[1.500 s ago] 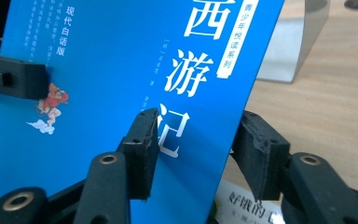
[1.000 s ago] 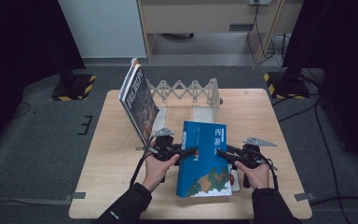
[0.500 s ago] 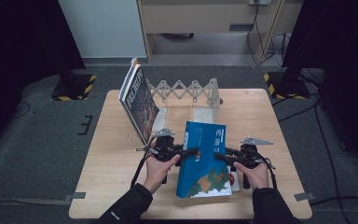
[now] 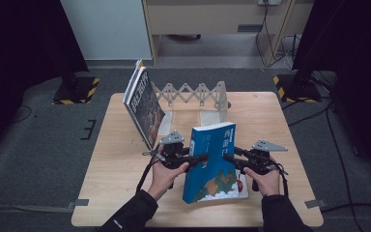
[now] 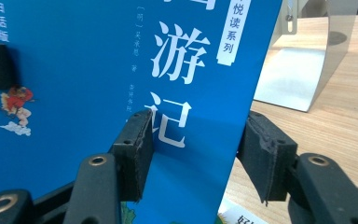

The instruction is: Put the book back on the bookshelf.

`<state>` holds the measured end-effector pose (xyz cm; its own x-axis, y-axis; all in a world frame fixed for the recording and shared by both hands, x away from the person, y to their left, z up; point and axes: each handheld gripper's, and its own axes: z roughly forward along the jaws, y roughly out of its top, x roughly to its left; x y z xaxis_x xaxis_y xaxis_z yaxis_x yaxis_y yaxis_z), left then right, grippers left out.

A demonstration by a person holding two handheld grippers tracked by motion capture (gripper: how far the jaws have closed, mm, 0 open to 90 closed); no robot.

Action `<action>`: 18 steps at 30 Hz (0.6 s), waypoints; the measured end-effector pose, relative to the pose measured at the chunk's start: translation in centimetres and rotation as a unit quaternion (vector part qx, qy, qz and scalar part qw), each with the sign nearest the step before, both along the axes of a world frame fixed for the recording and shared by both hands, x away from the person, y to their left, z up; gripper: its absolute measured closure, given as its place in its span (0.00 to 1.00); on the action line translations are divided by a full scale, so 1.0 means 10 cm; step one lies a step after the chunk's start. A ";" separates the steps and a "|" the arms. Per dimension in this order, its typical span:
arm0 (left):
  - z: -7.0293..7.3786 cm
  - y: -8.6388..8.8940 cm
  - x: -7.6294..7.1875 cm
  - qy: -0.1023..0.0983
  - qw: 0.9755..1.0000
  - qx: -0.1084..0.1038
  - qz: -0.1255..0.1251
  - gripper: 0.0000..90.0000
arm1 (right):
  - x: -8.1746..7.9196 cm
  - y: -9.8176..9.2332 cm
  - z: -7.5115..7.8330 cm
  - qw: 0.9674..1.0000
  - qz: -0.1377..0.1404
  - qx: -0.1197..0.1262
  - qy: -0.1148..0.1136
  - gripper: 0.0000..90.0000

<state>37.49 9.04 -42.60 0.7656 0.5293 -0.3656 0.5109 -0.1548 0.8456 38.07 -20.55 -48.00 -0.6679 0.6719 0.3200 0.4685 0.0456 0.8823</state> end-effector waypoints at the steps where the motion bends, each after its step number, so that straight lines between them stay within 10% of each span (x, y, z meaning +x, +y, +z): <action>1: -0.01 -0.01 0.01 -0.003 1.000 0.003 0.005 0.63 | 0.00 0.00 0.00 1.000 0.000 0.000 0.000 0.53; 18: -0.09 0.06 0.09 0.020 1.000 -0.013 0.017 0.67 | 0.01 -0.04 -0.04 1.000 0.002 0.015 0.004 0.49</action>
